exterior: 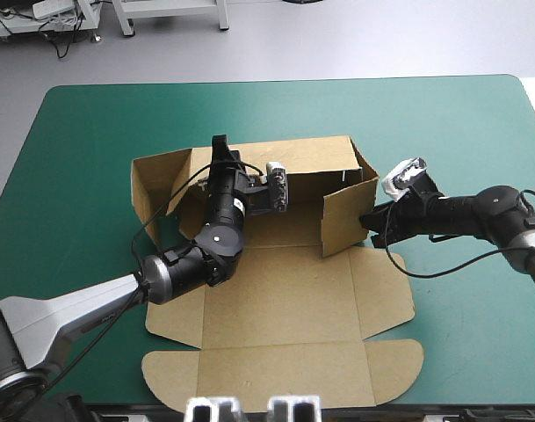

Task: Fold the box

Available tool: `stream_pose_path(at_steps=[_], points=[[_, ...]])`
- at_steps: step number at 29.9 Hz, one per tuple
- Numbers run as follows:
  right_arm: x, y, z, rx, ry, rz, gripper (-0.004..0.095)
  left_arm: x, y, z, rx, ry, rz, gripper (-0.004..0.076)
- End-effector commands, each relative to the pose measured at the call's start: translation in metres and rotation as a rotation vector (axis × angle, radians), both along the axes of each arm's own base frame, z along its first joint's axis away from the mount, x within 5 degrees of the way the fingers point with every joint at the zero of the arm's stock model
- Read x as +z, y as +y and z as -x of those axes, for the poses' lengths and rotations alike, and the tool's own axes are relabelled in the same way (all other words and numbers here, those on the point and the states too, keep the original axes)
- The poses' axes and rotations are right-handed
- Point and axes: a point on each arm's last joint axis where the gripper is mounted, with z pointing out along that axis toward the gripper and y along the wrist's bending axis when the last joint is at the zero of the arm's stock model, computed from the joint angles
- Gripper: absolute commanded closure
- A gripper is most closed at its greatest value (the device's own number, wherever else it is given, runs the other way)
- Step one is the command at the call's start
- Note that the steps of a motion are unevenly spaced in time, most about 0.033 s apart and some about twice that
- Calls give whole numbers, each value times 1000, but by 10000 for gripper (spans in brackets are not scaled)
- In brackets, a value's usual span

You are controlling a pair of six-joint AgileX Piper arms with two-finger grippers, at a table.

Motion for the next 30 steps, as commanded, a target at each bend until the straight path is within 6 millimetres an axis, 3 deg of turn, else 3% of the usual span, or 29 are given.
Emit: stream_pose_path(at_steps=[1, 9, 15, 24, 26, 30], points=[[23, 4, 0, -7, -102, -56, 543, 21, 6, 3, 40, -56, 50, 734], [31, 10, -4, -2, -174, -139, 534, 21, 6, 3, 39, -57, 49, 734], [24, 33, -5, 45, -199, -93, 534, 21, 6, 3, 39, -58, 48, 734], [8, 36, -27, -160, -206, -61, 551, 21, 5, 3, 37, -58, 48, 734], [6, 36, -29, -164, -206, -63, 621, 21, 5, 3, 31, -56, 50, 734], [7, 36, -29, -155, -221, -50, 930, 21, 4, 3, 26, -54, 51, 734]])
